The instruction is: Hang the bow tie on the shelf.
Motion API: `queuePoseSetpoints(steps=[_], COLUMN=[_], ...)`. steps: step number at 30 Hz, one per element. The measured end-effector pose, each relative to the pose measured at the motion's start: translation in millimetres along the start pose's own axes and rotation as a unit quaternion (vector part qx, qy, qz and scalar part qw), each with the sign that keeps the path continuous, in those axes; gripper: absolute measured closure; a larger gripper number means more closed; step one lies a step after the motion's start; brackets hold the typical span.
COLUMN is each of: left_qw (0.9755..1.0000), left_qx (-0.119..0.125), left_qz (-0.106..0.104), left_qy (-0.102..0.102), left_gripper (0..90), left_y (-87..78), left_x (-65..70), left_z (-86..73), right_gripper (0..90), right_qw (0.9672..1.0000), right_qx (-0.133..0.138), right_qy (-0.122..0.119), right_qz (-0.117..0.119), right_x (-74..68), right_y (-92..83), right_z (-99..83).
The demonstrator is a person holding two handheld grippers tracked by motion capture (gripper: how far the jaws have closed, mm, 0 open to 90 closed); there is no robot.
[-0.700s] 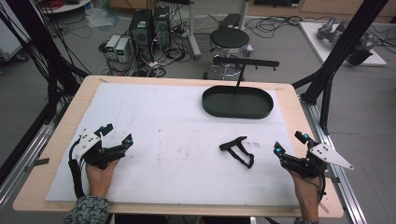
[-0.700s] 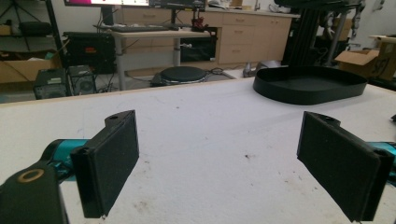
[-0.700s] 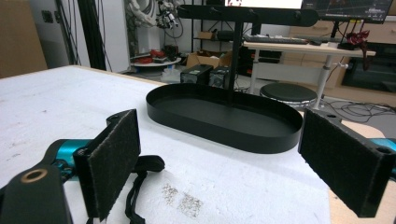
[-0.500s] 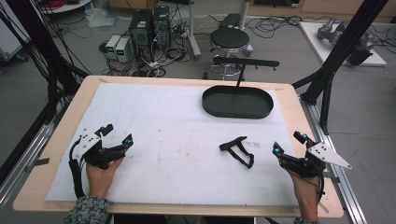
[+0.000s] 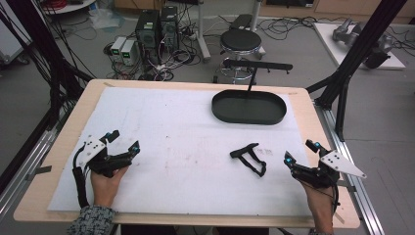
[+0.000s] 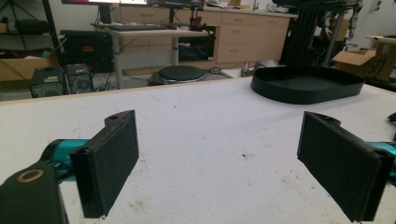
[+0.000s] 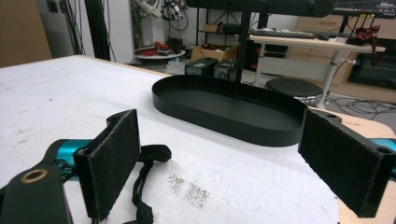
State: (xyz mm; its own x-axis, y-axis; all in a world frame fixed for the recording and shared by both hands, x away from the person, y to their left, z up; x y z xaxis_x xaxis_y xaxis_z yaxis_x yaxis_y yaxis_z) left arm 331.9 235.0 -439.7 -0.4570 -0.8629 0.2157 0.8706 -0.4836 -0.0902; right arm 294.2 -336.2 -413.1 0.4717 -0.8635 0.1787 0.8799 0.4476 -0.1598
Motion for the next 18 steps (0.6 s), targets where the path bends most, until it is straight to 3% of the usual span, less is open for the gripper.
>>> queuePoseSetpoints(steps=[5,10,13,15,18], left_qw=[1.0,0.9999,0.9999,0.9999,0.9999], left_qx=[-0.007,-0.01,-0.013,-0.013,-0.012], left_qz=[-0.004,-0.006,-0.006,-0.008,-0.011], left_qy=[0.002,-0.001,0.0,0.0,-0.001], left_gripper=[12.9,12.9,12.9,13.0,12.9], left_y=[0.5,1.0,1.1,1.2,1.6], left_x=[1.4,1.3,1.7,1.9,2.3], left_z=[-1.0,-1.6,-2.0,-2.0,-2.2], right_gripper=[12.0,13.7,13.7,13.6,13.6], right_qw=[1.0,0.9988,0.9959,0.9948,0.9898], right_qx=[-0.003,-0.004,-0.002,-0.003,-0.013], right_qy=[0.0,-0.021,-0.041,-0.045,-0.065], right_qz=[0.009,0.043,0.081,0.092,0.126], right_x=[-4.2,-15.2,-24.1,-26.8,-36.0], right_y=[6.6,19.6,28.6,31.5,46.3], right_z=[-0.1,5.8,8.8,9.5,11.1])
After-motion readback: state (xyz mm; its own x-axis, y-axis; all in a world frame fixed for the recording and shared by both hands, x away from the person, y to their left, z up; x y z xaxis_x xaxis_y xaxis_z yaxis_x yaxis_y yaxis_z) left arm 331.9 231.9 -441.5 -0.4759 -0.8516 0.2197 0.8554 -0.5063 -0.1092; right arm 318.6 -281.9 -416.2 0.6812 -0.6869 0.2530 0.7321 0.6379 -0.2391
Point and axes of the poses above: each handheld gripper's, and its own axes: y roughly forward along the jaws, z roughly out of its top, x roughly to its right, the point moved 4 cm from there along y, roughly forward along the jaws, and after that the axes turned 9 degrees about -y, right-handed, at the moved point
